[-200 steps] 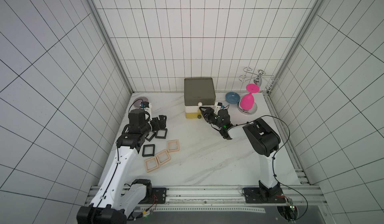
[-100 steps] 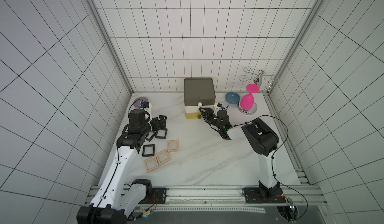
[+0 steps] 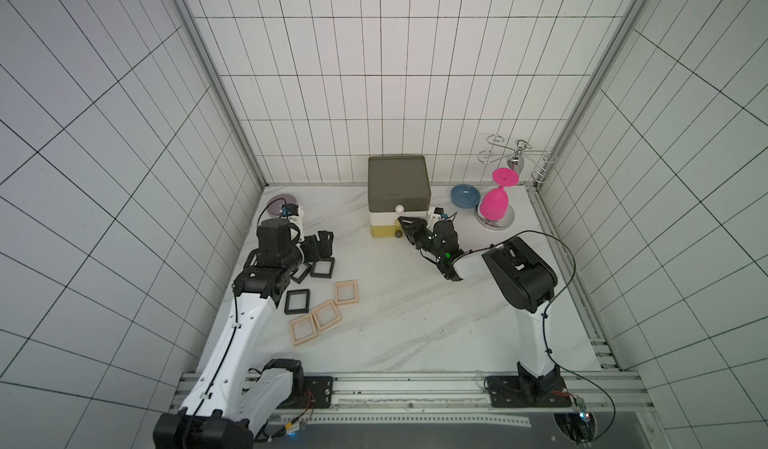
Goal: Place the brooch boxes into the drawer by color
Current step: Open the drawer in the storage box.
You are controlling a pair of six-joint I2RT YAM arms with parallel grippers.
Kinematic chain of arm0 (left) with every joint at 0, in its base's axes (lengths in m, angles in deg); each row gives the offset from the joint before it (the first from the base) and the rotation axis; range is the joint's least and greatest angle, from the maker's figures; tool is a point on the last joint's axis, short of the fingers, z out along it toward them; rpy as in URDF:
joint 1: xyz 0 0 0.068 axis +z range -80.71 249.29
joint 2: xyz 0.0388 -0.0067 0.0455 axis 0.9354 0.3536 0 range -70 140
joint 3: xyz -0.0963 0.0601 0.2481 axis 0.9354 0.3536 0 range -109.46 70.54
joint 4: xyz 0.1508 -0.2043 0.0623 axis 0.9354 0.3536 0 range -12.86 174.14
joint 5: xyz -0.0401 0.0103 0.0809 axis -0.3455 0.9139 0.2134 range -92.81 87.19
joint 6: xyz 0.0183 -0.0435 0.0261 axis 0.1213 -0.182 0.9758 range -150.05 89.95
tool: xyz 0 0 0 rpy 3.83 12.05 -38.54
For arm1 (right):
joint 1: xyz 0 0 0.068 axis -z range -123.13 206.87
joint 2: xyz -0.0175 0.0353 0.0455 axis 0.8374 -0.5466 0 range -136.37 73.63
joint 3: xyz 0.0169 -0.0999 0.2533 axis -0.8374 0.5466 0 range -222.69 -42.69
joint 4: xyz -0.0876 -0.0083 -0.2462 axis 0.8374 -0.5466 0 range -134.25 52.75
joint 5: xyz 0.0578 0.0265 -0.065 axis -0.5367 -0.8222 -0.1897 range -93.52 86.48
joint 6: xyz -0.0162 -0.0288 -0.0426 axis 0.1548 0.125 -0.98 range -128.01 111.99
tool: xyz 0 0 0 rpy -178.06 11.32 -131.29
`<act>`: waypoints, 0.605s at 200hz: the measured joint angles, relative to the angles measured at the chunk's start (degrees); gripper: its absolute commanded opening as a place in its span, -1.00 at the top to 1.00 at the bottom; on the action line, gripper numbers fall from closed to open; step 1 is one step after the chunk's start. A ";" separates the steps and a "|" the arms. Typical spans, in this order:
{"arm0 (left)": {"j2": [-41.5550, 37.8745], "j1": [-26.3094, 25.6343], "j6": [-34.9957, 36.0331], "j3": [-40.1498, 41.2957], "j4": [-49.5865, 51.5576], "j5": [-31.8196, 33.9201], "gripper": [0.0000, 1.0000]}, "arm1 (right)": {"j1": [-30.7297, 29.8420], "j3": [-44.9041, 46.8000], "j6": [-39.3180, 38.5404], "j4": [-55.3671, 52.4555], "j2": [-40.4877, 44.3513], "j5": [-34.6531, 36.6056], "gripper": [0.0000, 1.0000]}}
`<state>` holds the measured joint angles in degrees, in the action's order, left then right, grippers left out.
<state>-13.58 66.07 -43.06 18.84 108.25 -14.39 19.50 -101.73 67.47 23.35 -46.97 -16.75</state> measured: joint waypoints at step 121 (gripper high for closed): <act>0.00 -0.02 -0.02 0.00 0.00 0.20 -0.92 | -3.85 13.16 0.24 3.19 8.61 1.62 0.50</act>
<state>-13.58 66.05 -43.08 18.84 108.25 -14.19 15.66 -88.58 67.72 26.54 -38.35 -15.13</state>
